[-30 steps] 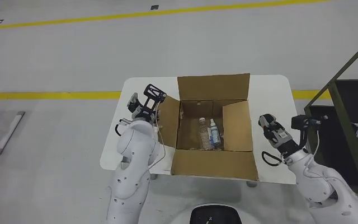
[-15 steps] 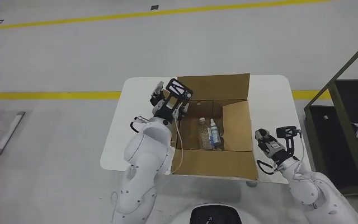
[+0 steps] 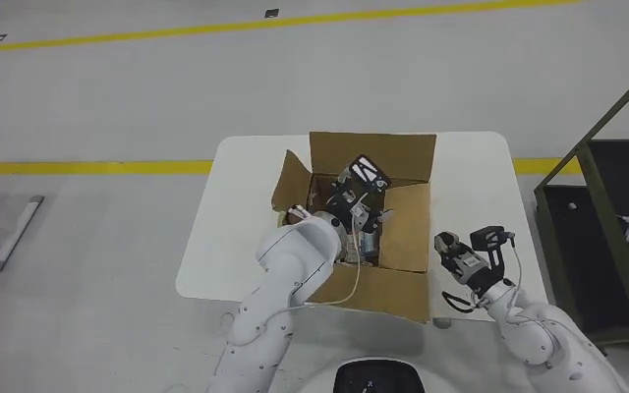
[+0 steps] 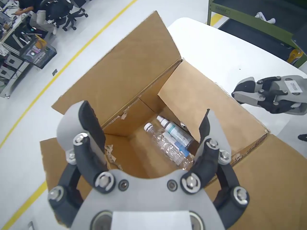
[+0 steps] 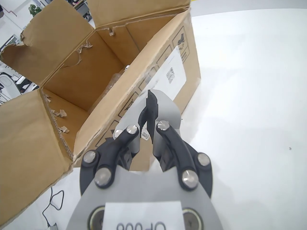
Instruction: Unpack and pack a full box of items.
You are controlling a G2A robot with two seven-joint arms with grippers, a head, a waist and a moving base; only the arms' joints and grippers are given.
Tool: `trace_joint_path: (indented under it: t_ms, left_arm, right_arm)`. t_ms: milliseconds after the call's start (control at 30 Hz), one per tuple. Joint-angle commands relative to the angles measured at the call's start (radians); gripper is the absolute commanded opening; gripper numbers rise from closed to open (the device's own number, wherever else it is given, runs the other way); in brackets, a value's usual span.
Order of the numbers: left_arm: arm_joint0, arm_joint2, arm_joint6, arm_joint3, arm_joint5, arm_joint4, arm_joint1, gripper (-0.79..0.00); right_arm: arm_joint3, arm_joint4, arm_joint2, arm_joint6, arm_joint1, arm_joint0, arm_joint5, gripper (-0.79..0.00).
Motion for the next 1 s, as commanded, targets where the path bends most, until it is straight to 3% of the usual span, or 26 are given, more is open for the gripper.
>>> trace_joint_path:
  t_ms: [0,133,300,500,700,967]
  left_arm:
    - [0.0,0.0,0.0,0.0,0.0,0.0,0.0,0.0]
    - [0.0,0.0,0.0,0.0,0.0,0.0,0.0,0.0]
    - [0.02,-0.014,0.046,0.056,0.032,-0.199,-0.008,0.0]
    - [-0.068,0.002,-0.032,0.257,0.129,-0.615,-0.041,0.0]
    - [-0.161,0.01,-0.102,0.472,0.221,-0.878,-0.065,0.0]
    - [-0.164,0.012,-0.112,0.484,0.221,-0.886,-0.066,0.0]
  right_arm:
    - [-0.004,0.012,0.021,-0.002,0.002,-0.01,-0.001,-0.785]
    - [-0.017,0.026,0.05,-0.003,0.005,-0.029,0.0,-0.785]
    - [-0.03,0.032,0.055,0.001,0.006,-0.039,0.003,-0.785]
    - [-0.035,0.029,0.055,0.005,0.006,-0.037,0.0,-0.785]
    - [-0.048,0.027,0.053,-0.001,0.005,-0.055,0.001,-0.785]
    - [-0.051,0.03,0.049,-0.002,0.004,-0.055,-0.001,-0.785]
